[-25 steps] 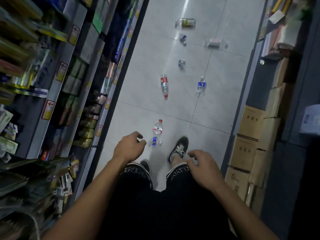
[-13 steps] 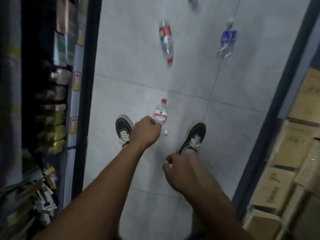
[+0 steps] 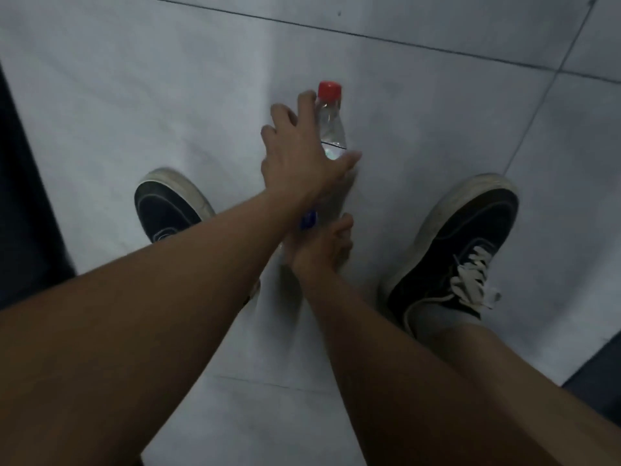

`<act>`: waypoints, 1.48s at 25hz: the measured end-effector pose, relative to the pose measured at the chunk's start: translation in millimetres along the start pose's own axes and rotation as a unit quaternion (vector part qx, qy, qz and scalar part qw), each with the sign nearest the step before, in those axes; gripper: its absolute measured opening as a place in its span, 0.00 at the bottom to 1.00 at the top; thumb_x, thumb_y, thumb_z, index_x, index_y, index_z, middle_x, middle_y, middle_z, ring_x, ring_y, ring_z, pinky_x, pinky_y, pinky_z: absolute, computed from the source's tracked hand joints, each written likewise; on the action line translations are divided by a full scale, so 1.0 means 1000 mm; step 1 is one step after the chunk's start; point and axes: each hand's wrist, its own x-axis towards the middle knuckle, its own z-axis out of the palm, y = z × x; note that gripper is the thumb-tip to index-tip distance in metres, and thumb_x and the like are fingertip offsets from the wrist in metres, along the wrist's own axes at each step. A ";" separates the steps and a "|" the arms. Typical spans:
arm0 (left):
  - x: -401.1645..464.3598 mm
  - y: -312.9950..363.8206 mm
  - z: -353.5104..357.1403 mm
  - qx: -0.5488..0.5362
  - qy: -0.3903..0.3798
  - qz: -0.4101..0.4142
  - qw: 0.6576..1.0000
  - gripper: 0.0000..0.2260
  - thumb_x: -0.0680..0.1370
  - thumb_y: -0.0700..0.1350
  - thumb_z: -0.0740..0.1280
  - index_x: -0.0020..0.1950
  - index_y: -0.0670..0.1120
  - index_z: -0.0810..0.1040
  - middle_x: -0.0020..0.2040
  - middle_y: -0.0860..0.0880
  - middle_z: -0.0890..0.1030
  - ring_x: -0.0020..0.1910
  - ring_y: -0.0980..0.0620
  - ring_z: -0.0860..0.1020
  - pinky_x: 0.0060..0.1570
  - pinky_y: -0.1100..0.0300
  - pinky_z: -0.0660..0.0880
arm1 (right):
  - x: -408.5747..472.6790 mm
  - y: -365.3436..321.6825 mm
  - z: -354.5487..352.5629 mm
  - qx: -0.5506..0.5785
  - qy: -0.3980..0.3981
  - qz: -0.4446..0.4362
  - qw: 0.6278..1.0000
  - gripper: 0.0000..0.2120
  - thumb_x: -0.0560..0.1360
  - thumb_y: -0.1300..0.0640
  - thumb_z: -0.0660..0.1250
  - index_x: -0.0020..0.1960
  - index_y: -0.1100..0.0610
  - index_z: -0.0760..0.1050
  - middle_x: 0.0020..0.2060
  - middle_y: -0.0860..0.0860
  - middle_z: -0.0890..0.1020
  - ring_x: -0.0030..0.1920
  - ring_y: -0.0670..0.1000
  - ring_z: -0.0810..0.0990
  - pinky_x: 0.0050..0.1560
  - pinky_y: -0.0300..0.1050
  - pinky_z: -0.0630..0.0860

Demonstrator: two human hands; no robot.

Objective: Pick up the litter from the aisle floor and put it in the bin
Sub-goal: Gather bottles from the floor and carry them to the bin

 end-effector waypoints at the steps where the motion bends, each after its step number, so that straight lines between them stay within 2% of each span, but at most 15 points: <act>1: 0.004 0.002 0.010 0.003 -0.002 0.007 1.000 0.41 0.66 0.63 0.78 0.72 0.54 0.61 0.65 0.45 0.68 0.59 0.43 0.74 0.52 0.49 0.79 | 0.007 -0.002 0.004 0.010 0.012 0.018 1.000 0.37 0.76 0.45 0.69 0.75 0.60 0.56 0.72 0.63 0.67 0.70 0.63 0.70 0.64 0.50 0.68; 2: 0.007 0.005 0.016 -0.002 -0.003 0.009 1.000 0.38 0.67 0.60 0.79 0.69 0.52 0.63 0.63 0.45 0.69 0.54 0.44 0.76 0.50 0.50 0.80 | 0.011 -0.003 0.004 0.013 0.013 0.030 0.999 0.35 0.77 0.47 0.67 0.76 0.59 0.56 0.71 0.64 0.67 0.69 0.62 0.70 0.60 0.47 0.67; 4: 0.008 0.010 0.010 -0.014 -0.012 -0.003 1.000 0.30 0.68 0.54 0.78 0.64 0.49 0.68 0.58 0.45 0.72 0.48 0.45 0.78 0.46 0.52 0.79 | 0.009 0.001 -0.002 0.003 0.000 0.010 1.000 0.38 0.75 0.47 0.71 0.77 0.54 0.55 0.70 0.63 0.65 0.67 0.63 0.70 0.55 0.46 0.67; 6: 0.000 0.010 -0.014 -0.017 -0.043 -0.019 0.999 0.22 0.70 0.49 0.75 0.59 0.48 0.72 0.52 0.47 0.77 0.46 0.45 0.79 0.45 0.52 0.78 | -0.009 0.005 -0.023 -0.019 -0.016 -0.034 0.999 0.42 0.69 0.44 0.76 0.74 0.46 0.56 0.67 0.59 0.63 0.63 0.64 0.71 0.56 0.48 0.72; 7: -0.008 0.009 -0.031 -0.018 -0.058 -0.023 0.998 0.18 0.69 0.47 0.74 0.57 0.48 0.73 0.50 0.47 0.79 0.46 0.44 0.79 0.45 0.52 0.78 | -0.021 0.008 -0.037 -0.026 -0.016 -0.051 0.998 0.41 0.67 0.42 0.76 0.72 0.43 0.57 0.64 0.57 0.62 0.60 0.64 0.73 0.57 0.51 0.76; 10: -0.055 0.009 -0.102 -0.010 -0.081 -0.017 0.997 0.14 0.68 0.45 0.71 0.53 0.50 0.78 0.48 0.49 0.81 0.46 0.44 0.78 0.44 0.55 0.74 | -0.083 0.010 -0.094 -0.066 -0.007 -0.089 0.994 0.36 0.67 0.42 0.72 0.71 0.42 0.61 0.58 0.52 0.60 0.55 0.61 0.77 0.57 0.55 0.79; 13: -0.127 0.026 -0.188 -0.019 -0.114 -0.007 0.993 0.15 0.69 0.44 0.71 0.55 0.52 0.81 0.42 0.53 0.79 0.47 0.46 0.80 0.45 0.56 0.74 | -0.169 0.008 -0.161 -0.100 -0.030 -0.122 0.987 0.38 0.69 0.43 0.73 0.74 0.43 0.60 0.65 0.55 0.62 0.59 0.58 0.74 0.60 0.57 0.79; 17: -0.241 0.057 -0.312 -0.014 -0.108 0.037 0.993 0.09 0.74 0.45 0.68 0.52 0.54 0.83 0.42 0.51 0.82 0.46 0.46 0.81 0.41 0.58 0.71 | -0.307 0.001 -0.256 -0.133 -0.045 -0.186 0.972 0.39 0.70 0.43 0.75 0.75 0.41 0.59 0.68 0.54 0.63 0.64 0.55 0.71 0.62 0.51 0.78; 21: -0.354 0.098 -0.425 0.016 -0.128 0.116 0.985 0.11 0.76 0.43 0.64 0.58 0.52 0.74 0.49 0.46 0.83 0.45 0.41 0.80 0.46 0.49 0.78 | -0.430 0.000 -0.345 -0.133 -0.034 -0.251 0.958 0.38 0.66 0.42 0.74 0.72 0.38 0.62 0.63 0.50 0.64 0.62 0.55 0.74 0.63 0.53 0.78; 25: -0.449 0.134 -0.514 0.024 -0.135 0.184 0.973 0.18 0.76 0.34 0.59 0.64 0.48 0.67 0.46 0.40 0.79 0.42 0.41 0.76 0.37 0.50 0.71 | -0.526 -0.003 -0.419 -0.132 -0.026 -0.306 0.943 0.38 0.66 0.42 0.73 0.73 0.39 0.64 0.63 0.52 0.65 0.60 0.55 0.76 0.65 0.54 0.76; 27: -0.490 0.146 -0.549 0.019 -0.130 0.218 0.967 0.23 0.73 0.31 0.59 0.65 0.51 0.65 0.46 0.40 0.77 0.42 0.40 0.76 0.37 0.49 0.70 | -0.567 0.000 -0.450 -0.137 -0.012 -0.333 0.933 0.37 0.67 0.42 0.73 0.73 0.38 0.63 0.63 0.51 0.65 0.62 0.54 0.75 0.64 0.54 0.77; 30: -0.536 0.160 -0.587 0.016 -0.129 0.272 0.954 0.29 0.71 0.29 0.59 0.64 0.55 0.63 0.46 0.39 0.77 0.40 0.39 0.75 0.38 0.42 0.74 | -0.615 0.011 -0.481 -0.128 0.024 -0.372 0.919 0.37 0.66 0.43 0.74 0.73 0.38 0.63 0.63 0.50 0.64 0.64 0.53 0.72 0.61 0.51 0.77; 32: -0.554 0.160 -0.602 0.031 -0.140 0.284 0.948 0.31 0.70 0.28 0.58 0.68 0.55 0.63 0.44 0.40 0.76 0.37 0.43 0.74 0.34 0.47 0.71 | -0.638 0.023 -0.488 -0.115 0.044 -0.376 0.918 0.37 0.67 0.43 0.74 0.73 0.38 0.63 0.62 0.49 0.64 0.64 0.52 0.72 0.60 0.50 0.77; 34: -0.563 0.155 -0.610 0.036 -0.143 0.299 0.943 0.32 0.69 0.30 0.58 0.69 0.56 0.65 0.45 0.42 0.76 0.37 0.47 0.73 0.34 0.52 0.68 | -0.656 0.037 -0.486 -0.093 0.064 -0.374 0.920 0.37 0.68 0.42 0.74 0.73 0.38 0.62 0.64 0.48 0.63 0.64 0.52 0.72 0.59 0.49 0.78; 37: -0.563 0.149 -0.618 0.057 -0.136 0.329 0.933 0.29 0.64 0.42 0.62 0.64 0.58 0.73 0.45 0.44 0.77 0.38 0.44 0.75 0.35 0.55 0.67 | -0.679 0.061 -0.471 -0.056 0.091 -0.358 0.928 0.36 0.69 0.43 0.74 0.73 0.37 0.62 0.67 0.49 0.62 0.65 0.52 0.71 0.59 0.50 0.79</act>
